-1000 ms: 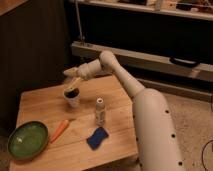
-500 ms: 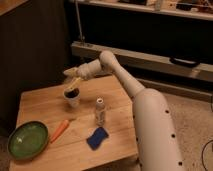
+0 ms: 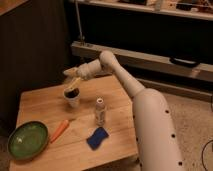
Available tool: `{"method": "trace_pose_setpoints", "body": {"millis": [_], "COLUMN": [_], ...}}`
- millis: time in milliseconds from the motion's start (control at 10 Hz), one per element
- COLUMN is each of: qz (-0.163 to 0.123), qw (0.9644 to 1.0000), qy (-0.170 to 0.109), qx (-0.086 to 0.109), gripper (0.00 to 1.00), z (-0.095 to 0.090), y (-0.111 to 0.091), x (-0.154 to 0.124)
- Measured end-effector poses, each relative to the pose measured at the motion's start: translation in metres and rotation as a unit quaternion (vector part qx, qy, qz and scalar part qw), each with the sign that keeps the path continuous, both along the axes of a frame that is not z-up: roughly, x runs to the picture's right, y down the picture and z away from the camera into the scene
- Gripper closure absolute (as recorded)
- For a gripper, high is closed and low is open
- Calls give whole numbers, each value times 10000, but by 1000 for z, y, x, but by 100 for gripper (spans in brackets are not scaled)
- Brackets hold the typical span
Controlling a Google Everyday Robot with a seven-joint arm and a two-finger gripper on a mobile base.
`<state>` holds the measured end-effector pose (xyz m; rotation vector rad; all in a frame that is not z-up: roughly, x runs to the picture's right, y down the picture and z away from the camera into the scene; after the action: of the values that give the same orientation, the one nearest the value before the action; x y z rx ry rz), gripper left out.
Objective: Move the arm in a circular motion
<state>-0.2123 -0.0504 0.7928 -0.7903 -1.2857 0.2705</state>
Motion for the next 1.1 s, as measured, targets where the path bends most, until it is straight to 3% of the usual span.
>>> {"method": "trace_pose_setpoints", "body": {"millis": [900,1000,1100], "qz": [-7,-42,-142], "qw": [10000,10000,9992], "qy": [6,69,330], "qx": [5,37,175], "gripper": [20,20,20], "z": [0,-1,-3], "y": [0,-1,-5], "x": [0,1,7]}}
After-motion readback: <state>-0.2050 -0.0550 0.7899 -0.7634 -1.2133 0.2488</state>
